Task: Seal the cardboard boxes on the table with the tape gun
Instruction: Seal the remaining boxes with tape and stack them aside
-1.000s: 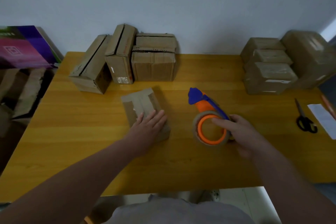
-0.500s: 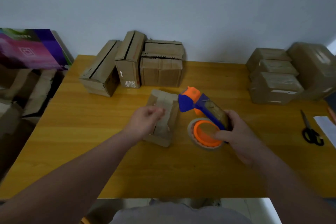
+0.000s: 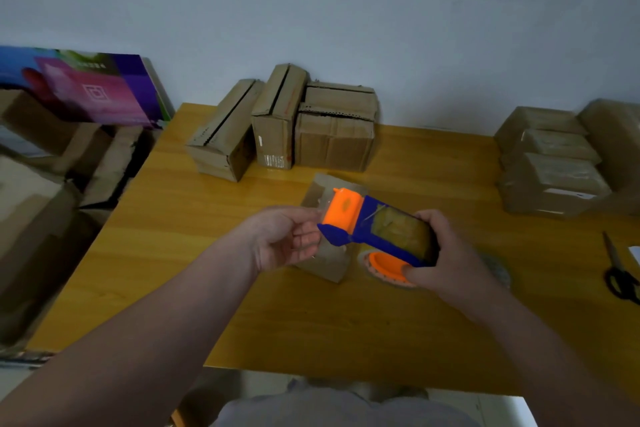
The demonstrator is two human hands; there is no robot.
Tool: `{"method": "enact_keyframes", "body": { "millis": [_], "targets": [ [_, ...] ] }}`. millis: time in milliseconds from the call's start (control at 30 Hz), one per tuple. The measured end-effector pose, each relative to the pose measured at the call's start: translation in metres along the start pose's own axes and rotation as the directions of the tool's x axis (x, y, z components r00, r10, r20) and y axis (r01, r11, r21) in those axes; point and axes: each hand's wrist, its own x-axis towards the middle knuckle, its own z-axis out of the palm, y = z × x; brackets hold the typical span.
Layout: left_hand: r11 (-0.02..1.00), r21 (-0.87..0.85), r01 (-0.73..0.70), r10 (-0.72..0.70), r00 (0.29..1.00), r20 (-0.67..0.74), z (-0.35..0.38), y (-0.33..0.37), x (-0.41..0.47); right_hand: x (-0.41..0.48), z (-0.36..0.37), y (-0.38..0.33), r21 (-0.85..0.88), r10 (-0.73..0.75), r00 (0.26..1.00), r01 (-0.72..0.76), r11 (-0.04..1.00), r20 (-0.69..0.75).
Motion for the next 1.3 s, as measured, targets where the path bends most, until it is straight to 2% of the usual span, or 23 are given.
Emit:
{"method": "enact_keyframes", "body": {
  "millis": [167, 367, 533, 700, 833, 1000, 1300],
  "targets": [
    [0.999, 0.003, -0.038, 0.038, 0.998, -0.044, -0.004, 0.001, -0.004, 0.002, 0.004, -0.004, -0.077, -0.045, 0.999, 0.044, 0.996, -0.016],
    [0.975, 0.172, -0.140, 0.167, 0.974, -0.151, -0.010, 0.004, -0.001, 0.003, 0.001, -0.009, -0.258, -0.131, 0.990, 0.140, 0.956, 0.052],
    [0.973, 0.116, -0.200, 0.223, 0.944, -0.242, -0.034, 0.010, 0.003, -0.006, -0.019, -0.013, -0.323, -0.144, 0.988, 0.154, 0.934, 0.056],
    [0.949, 0.213, -0.233, 0.293, 0.900, -0.322, -0.043, -0.005, 0.011, -0.008, -0.021, -0.002, -0.387, -0.134, 0.984, 0.168, 0.906, 0.114],
    [0.952, 0.189, -0.240, 0.295, 0.881, -0.369, -0.048, -0.016, 0.017, -0.006, -0.014, -0.001, -0.444, -0.126, 0.980, 0.184, 0.877, 0.157],
    [0.944, 0.204, -0.259, 0.321, 0.859, -0.399, -0.054, -0.026, 0.021, -0.002, -0.007, 0.005, -0.432, -0.110, 0.974, 0.188, 0.882, 0.199],
    [0.942, 0.137, -0.307, 0.336, 0.848, -0.409, -0.064, -0.041, 0.027, 0.018, 0.012, 0.024, -0.518, -0.149, 0.977, 0.206, 0.830, 0.150]
  ]
}}
